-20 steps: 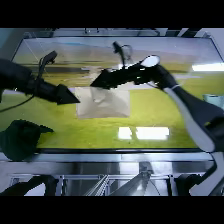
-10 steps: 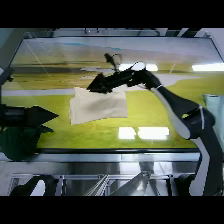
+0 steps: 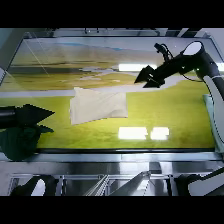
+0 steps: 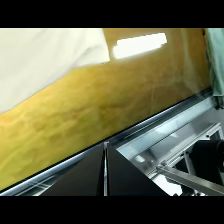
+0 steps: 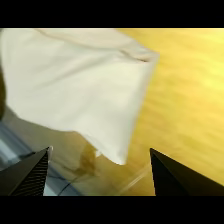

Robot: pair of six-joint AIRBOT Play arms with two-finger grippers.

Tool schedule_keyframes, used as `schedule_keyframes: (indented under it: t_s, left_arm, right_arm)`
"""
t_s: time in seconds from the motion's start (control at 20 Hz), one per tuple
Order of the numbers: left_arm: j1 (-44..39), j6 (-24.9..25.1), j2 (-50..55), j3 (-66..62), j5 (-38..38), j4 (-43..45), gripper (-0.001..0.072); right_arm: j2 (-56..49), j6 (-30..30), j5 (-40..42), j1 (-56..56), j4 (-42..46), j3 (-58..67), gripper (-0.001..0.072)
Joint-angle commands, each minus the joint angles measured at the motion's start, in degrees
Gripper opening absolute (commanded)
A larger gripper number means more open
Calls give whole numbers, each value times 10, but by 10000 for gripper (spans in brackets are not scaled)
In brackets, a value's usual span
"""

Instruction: Fold the shirts.

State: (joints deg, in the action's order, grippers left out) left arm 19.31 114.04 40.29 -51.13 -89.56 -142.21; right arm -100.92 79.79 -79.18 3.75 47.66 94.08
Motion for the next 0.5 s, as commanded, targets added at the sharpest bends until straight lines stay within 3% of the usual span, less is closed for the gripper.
schedule_keyframes:
  t_s: [0.0, 0.2, 0.45]
  left_arm:
    - [1, -1, 7, -1, -4, -20, 19]
    - [1, -1, 6, -1, -20, -20, 19]
    - [1, -1, 6, -1, -32, -20, 19]
  right_arm:
    - [9, 9, 83, 0, 24, -107, 696]
    - [-58, -35, 106, 40, -104, -132, 696]
    - [-113, -35, 152, 102, -172, -132, 696]
